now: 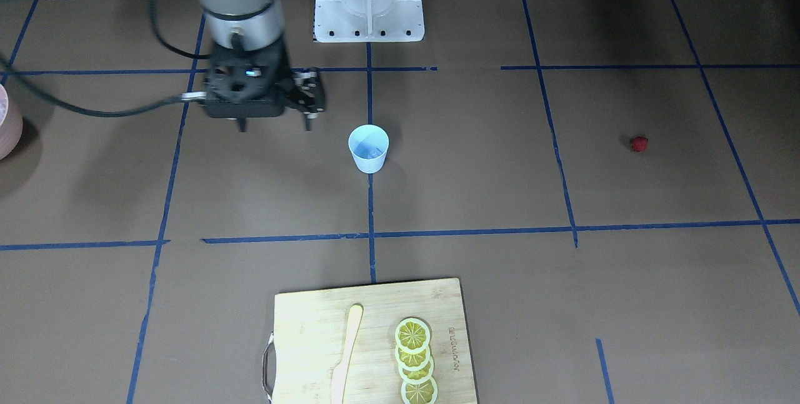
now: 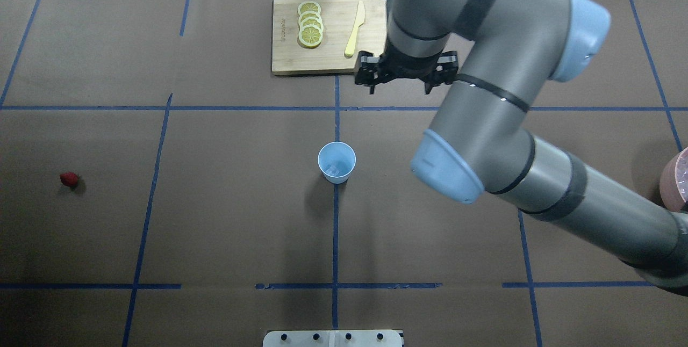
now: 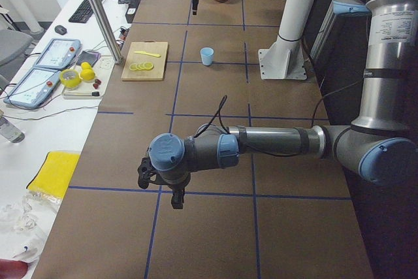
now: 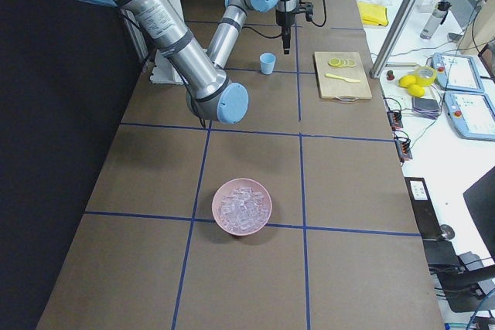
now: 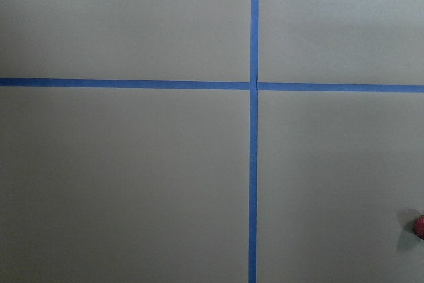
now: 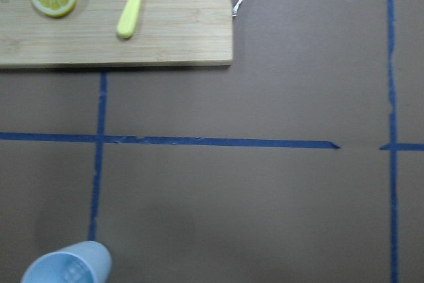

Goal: Put ice and strawberries in cup
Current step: 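Withdraw the right gripper from the cup back toward the ice bowl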

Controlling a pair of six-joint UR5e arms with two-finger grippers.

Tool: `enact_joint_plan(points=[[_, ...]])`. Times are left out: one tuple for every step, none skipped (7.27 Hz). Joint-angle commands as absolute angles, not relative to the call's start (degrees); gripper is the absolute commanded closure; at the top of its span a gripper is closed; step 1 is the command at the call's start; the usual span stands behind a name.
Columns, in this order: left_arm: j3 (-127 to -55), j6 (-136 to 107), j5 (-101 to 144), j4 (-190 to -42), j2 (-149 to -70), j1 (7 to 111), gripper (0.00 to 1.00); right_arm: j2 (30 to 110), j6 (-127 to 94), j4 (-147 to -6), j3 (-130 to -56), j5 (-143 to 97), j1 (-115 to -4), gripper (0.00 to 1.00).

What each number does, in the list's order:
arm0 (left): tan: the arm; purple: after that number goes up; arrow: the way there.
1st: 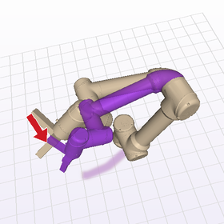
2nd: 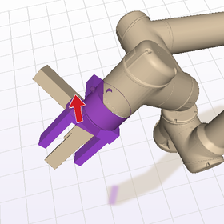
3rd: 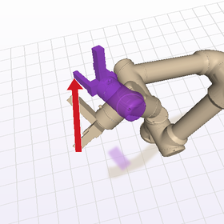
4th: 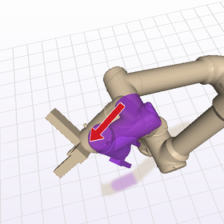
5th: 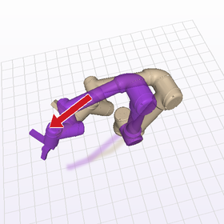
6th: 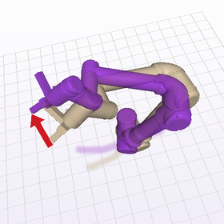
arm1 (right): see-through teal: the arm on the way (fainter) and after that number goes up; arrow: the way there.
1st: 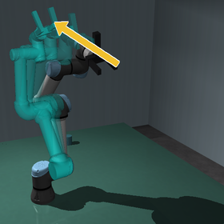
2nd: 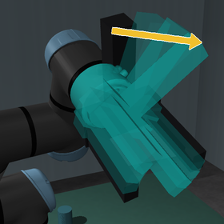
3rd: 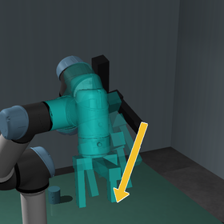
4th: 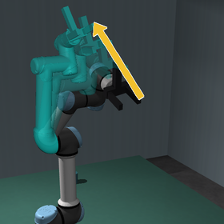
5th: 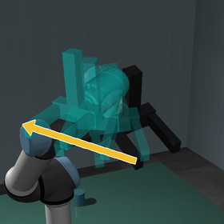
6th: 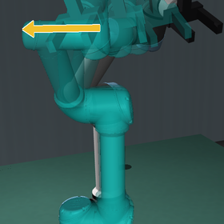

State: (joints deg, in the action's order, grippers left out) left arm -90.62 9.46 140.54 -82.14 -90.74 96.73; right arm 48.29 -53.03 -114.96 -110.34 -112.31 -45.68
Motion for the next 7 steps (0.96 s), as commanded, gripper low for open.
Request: enact_joint_plan(points=[[-90.9, 9.4, 140.5, -82.1, -90.8, 96.8, 0.00, 59.1, -39.2, -117.9, -120.0, -112.1, -51.0, 0.01], [-90.9, 9.5, 140.5, -82.1, -90.7, 96.8, 0.00, 63.0, -36.5, -118.0, -121.9, -112.3, -52.3, 0.01], [-91.1, 9.5, 140.5, -82.2, -90.6, 96.8, 0.00, 66.5, -28.6, -118.3, -122.9, -113.4, -55.0, 0.01], [-91.2, 9.4, 140.5, -82.2, -90.5, 96.8, 0.00, 71.0, -20.4, -118.1, -124.1, -114.2, -57.5, 0.01], [-91.7, 9.4, 140.5, -82.1, -90.4, 96.9, 0.00, 76.6, -14.0, -117.5, -125.2, -117.7, -62.2, 0.01], [-92.5, 9.4, 140.5, -82.0, -90.4, 96.9, 0.00, 80.9, -5.1, -117.5, -125.2, -125.0, -69.4, 0.01], [-93.4, 9.4, 140.5, -81.8, -90.4, 96.9, 0.00, 84.4, 3.8, -117.5, -125.1, -129.2, -75.3, 0.01]])
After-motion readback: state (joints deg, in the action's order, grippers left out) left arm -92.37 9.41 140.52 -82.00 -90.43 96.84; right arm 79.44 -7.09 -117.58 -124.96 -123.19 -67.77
